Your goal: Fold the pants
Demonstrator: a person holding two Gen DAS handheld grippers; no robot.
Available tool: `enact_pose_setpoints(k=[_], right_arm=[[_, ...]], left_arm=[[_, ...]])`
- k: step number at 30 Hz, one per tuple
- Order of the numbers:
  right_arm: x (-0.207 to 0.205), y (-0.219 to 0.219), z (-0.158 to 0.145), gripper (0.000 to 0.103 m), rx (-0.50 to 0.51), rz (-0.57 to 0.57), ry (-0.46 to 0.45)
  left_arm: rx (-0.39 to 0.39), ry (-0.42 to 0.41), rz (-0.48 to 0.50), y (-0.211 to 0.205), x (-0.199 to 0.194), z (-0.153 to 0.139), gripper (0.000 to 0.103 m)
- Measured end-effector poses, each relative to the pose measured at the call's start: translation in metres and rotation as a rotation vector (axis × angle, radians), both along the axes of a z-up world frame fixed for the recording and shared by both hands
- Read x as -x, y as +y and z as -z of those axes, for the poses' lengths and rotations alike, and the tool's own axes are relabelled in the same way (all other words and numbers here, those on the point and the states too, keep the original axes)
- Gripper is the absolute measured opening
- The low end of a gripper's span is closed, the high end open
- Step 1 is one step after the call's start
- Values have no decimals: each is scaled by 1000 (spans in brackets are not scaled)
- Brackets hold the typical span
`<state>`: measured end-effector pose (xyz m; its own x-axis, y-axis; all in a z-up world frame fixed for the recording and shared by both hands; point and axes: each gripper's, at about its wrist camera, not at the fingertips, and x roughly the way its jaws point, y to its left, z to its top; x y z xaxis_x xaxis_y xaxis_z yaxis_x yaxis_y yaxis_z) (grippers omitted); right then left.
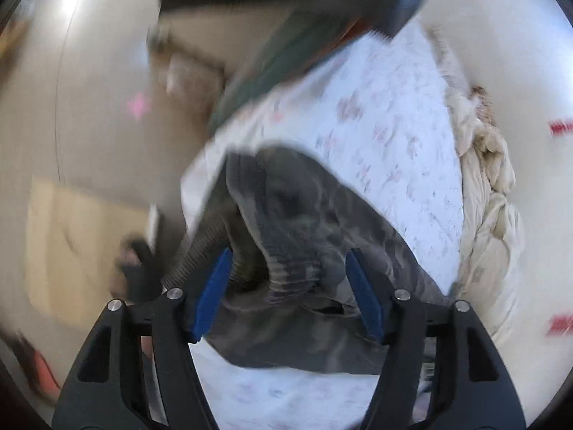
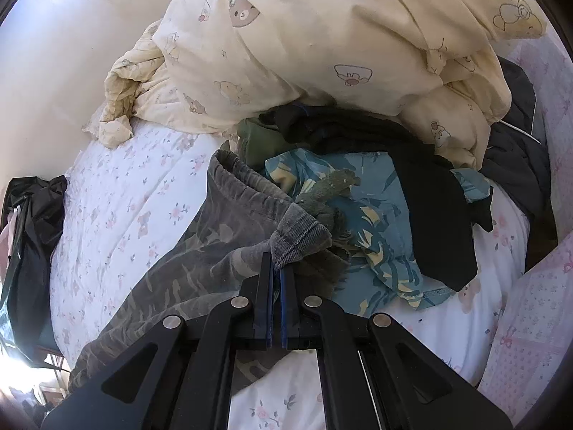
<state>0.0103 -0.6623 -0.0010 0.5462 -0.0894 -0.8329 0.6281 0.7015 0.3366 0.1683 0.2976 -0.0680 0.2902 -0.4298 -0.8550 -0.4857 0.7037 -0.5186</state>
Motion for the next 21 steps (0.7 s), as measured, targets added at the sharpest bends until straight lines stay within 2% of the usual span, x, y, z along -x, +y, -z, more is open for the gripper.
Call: enact_pose_setpoints(k=[1, 2, 4, 5, 7, 10, 13, 15, 17, 21], right_arm=[[0, 0, 2, 1, -3, 1, 3], [0, -1, 3, 1, -3, 3, 5], [2, -3, 6, 1, -12, 8, 6], [3, -4, 6, 1, -16, 7, 7], [6, -6, 5, 1, -21, 6, 6], [9, -11, -1, 1, -49, 12, -18], [12, -14, -9, 1, -64, 16, -47], [14, -16, -11, 1, -70, 12, -45], [16, -15, -8, 1, -48, 2, -6], [15, -14, 22, 1, -15, 2, 177]], left_arm=[[6, 28, -4, -6, -2, 8, 56], [9, 27, 6, -13, -5, 13, 36], [-57, 7, 46, -29, -4, 12, 32], [-92, -22, 77, -37, -3, 6, 23], [-182, -103, 147, -48, -1, -16, 20], [-257, -225, 212, -45, 3, -50, 19], [-345, -314, 370, -46, 12, -69, 19], [-415, -319, 478, -43, 22, -66, 19], [-452, -283, 557, -39, 29, -52, 18], [-533, -193, 771, -45, 49, -8, 18]])
